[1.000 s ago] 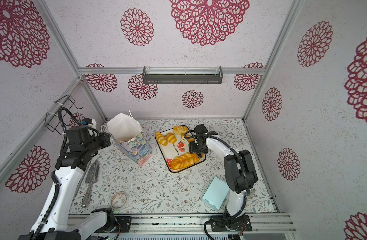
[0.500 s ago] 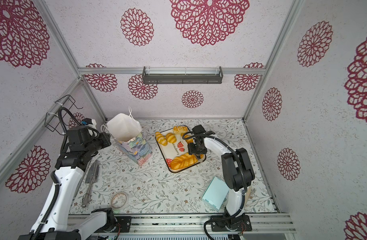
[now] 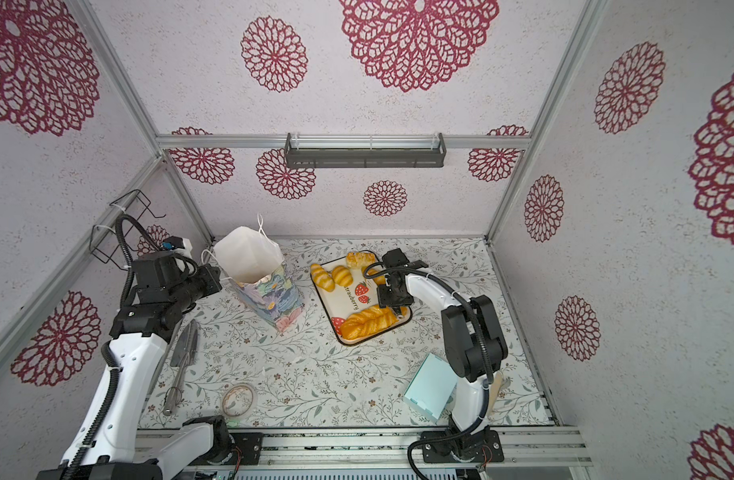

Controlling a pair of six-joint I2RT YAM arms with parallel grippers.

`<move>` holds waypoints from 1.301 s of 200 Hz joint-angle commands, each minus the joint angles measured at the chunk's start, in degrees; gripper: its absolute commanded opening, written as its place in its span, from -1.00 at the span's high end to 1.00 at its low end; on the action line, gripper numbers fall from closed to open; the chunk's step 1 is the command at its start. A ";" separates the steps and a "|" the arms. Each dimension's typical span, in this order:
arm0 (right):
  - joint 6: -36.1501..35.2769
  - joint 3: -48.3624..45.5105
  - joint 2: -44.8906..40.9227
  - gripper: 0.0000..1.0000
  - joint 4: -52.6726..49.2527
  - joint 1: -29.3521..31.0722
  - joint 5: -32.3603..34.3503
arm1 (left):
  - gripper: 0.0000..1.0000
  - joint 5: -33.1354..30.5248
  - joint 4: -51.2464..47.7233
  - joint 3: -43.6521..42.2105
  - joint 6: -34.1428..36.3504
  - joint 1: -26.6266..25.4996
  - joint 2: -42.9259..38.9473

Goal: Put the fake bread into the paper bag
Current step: 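Close the tongs on the croissant and lift it with the right gripper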

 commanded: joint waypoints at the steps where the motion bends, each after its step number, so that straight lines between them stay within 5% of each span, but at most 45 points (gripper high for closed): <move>1: -1.25 1.62 -1.27 -0.09 -0.23 0.38 1.81 | 0.74 0.03 0.49 -0.43 -0.11 0.55 -0.80; 87: -1.42 -1.01 -6.24 0.14 1.11 0.37 3.16 | 0.74 0.25 0.53 -0.43 -0.24 0.55 -0.69; 260: 0.74 0.06 -15.85 0.15 2.89 1.17 -5.46 | 0.74 0.34 0.54 -0.43 -0.31 0.55 -0.80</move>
